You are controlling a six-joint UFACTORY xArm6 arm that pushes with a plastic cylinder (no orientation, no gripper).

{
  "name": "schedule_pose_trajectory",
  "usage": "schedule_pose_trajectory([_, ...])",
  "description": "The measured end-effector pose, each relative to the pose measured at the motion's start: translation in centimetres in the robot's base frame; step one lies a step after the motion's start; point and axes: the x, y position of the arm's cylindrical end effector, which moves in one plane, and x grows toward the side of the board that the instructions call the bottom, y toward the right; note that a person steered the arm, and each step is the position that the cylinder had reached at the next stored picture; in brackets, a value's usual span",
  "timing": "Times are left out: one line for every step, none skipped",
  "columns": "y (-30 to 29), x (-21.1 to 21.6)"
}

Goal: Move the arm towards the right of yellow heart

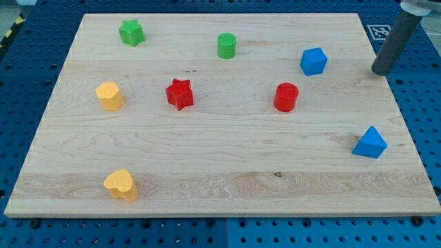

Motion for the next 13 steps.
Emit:
schedule_pose_trajectory([-1.7,1.3])
schedule_pose_trajectory([-4.2,1.6])
schedule_pose_trajectory([-5.4,2.4])
schedule_pose_trajectory([-5.7,3.9])
schedule_pose_trajectory([-6.4,4.8])
schedule_pose_trajectory([-6.4,5.3])
schedule_pose_trajectory([-7.0,5.3])
schedule_pose_trajectory([-8.6,5.4])
schedule_pose_trajectory([-8.6,7.9])
schedule_pose_trajectory([-8.6,9.1])
schedule_pose_trajectory([-9.5,9.7])
schedule_pose_trajectory([-10.9,9.7])
schedule_pose_trajectory([-10.9,9.7])
